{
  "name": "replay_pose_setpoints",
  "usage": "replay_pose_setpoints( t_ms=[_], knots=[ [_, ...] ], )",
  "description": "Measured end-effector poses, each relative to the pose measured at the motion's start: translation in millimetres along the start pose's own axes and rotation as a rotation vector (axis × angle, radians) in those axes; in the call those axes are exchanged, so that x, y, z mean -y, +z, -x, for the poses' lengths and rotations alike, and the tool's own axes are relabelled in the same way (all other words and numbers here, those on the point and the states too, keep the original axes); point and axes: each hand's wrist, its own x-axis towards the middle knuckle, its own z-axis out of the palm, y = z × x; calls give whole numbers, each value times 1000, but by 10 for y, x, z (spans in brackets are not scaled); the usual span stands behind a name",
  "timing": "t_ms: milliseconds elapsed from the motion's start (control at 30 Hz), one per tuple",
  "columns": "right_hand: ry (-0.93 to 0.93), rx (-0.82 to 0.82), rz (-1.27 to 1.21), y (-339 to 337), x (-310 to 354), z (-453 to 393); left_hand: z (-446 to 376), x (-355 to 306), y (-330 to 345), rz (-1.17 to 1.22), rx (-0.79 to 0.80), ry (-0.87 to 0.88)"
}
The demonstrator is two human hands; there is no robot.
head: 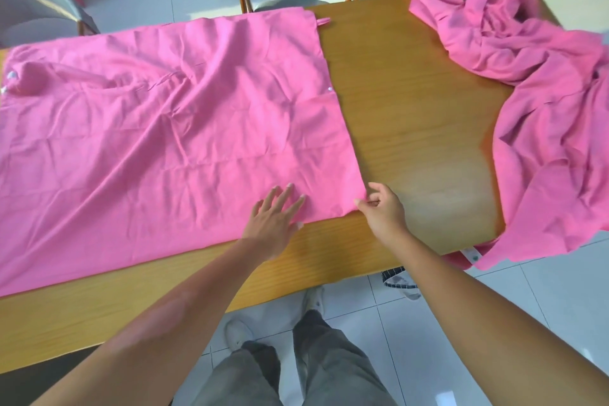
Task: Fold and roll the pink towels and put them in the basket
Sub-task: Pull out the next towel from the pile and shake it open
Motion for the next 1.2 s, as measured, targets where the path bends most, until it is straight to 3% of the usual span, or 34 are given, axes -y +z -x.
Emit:
replay_pose_setpoints(
  t_ms=[167, 300, 500, 833, 1000, 1200],
  knots=[
    [-119, -63, 27, -8, -35, -32, 1, -37, 75, -28, -16, -42],
    [-199, 1, 87, -107, -56, -44, 10, -53, 94, -29, -27, -67],
    [-151, 71, 332, -372, -168, -138, 81, -146, 172, 3, -51, -94],
    [-53, 33, 827, -542, -321, -44, 226, -312, 78, 9, -105, 48],
    [-170, -109, 802, -426, -111, -84, 116, -185, -119, 41, -135, -7],
    [-200, -30, 734, -163, 260, -333, -88, 270, -513, 63, -245, -119]
  ],
)
